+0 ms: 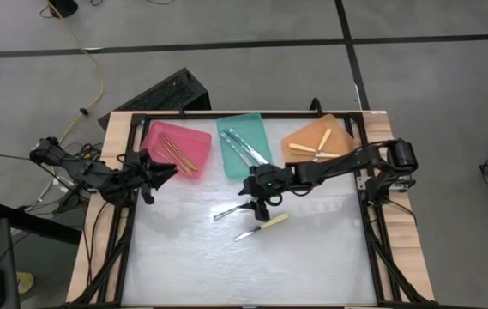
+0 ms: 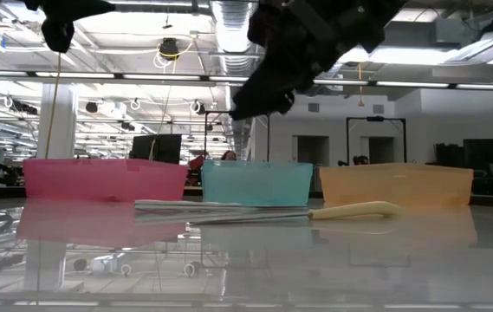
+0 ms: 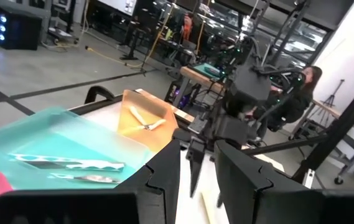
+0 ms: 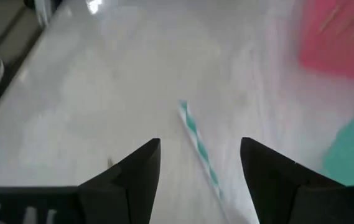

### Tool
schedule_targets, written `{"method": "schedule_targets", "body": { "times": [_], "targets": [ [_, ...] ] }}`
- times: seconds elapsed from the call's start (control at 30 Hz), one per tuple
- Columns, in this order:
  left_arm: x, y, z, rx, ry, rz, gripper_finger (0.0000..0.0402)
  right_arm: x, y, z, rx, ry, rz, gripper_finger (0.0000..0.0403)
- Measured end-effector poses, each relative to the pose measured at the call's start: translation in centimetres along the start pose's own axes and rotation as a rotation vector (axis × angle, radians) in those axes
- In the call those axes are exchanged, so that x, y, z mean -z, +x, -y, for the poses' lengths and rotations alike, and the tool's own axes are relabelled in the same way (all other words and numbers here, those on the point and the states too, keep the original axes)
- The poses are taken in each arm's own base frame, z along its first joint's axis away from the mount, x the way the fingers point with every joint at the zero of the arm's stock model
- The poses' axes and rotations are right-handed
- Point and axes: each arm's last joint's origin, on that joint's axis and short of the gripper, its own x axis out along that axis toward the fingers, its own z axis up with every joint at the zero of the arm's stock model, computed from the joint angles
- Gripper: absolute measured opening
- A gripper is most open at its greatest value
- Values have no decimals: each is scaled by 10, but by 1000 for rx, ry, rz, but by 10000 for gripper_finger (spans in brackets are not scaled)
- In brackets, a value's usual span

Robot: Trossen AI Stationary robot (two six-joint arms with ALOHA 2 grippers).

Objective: Sort silverware by color (type)
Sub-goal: Put the white and blue knife into the green bin

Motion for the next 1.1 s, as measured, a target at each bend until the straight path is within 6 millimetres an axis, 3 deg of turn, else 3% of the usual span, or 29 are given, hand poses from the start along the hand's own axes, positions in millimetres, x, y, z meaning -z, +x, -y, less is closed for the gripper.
{"method": "schedule_targets", "body": {
  "times": [0.23,0.77,1.1],
  "targets": [
    [1,0,-2,-38,11,3,84,7,23,0,-10,-84,28,228],
    [8,-1,-9,-149,-35,-16,84,20,49,12,-28,-213,40,227],
    [9,-1,-9,-162,-35,-13,84,51,83,11,-31,-204,-49,227]
  ]
}}
